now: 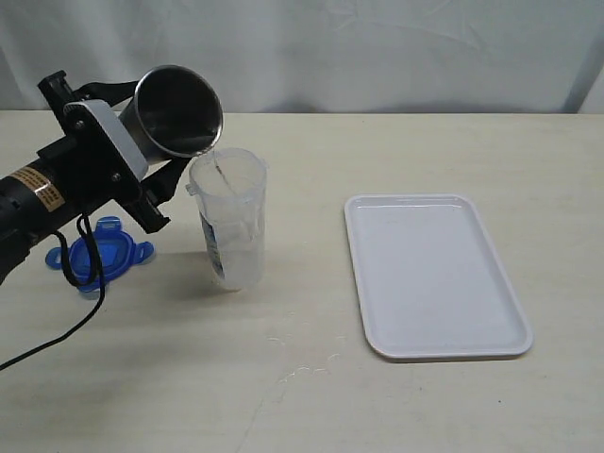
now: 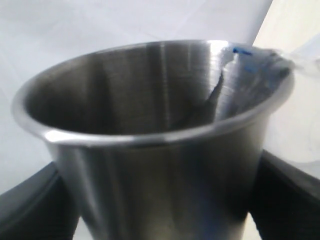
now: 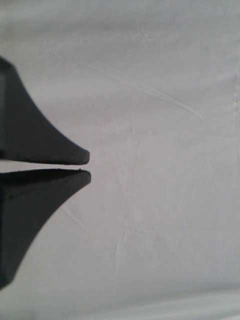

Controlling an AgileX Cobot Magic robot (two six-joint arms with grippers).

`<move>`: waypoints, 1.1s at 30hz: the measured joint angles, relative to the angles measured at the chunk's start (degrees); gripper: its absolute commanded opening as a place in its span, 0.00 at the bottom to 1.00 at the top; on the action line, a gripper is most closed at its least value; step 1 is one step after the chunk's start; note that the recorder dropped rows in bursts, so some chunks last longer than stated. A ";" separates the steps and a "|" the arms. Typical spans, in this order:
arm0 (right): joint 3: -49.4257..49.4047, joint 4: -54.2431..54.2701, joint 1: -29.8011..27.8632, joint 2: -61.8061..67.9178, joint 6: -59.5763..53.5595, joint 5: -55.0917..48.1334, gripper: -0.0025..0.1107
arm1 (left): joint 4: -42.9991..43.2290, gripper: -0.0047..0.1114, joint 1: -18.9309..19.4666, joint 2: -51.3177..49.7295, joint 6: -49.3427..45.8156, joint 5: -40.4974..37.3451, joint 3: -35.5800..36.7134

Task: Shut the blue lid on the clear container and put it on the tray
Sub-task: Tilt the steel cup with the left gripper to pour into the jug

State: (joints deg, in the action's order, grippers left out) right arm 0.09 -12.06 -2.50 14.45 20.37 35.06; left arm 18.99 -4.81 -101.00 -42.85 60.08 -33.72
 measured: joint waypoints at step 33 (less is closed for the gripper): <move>0.00 0.00 0.00 0.00 0.00 0.00 0.06 | -1.09 0.04 0.00 0.00 -4.38 -1.06 0.00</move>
State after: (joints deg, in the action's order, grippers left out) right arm 0.09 -12.06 -2.50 14.45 20.37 35.06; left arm 17.90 -4.81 -101.00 -47.23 59.02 -33.72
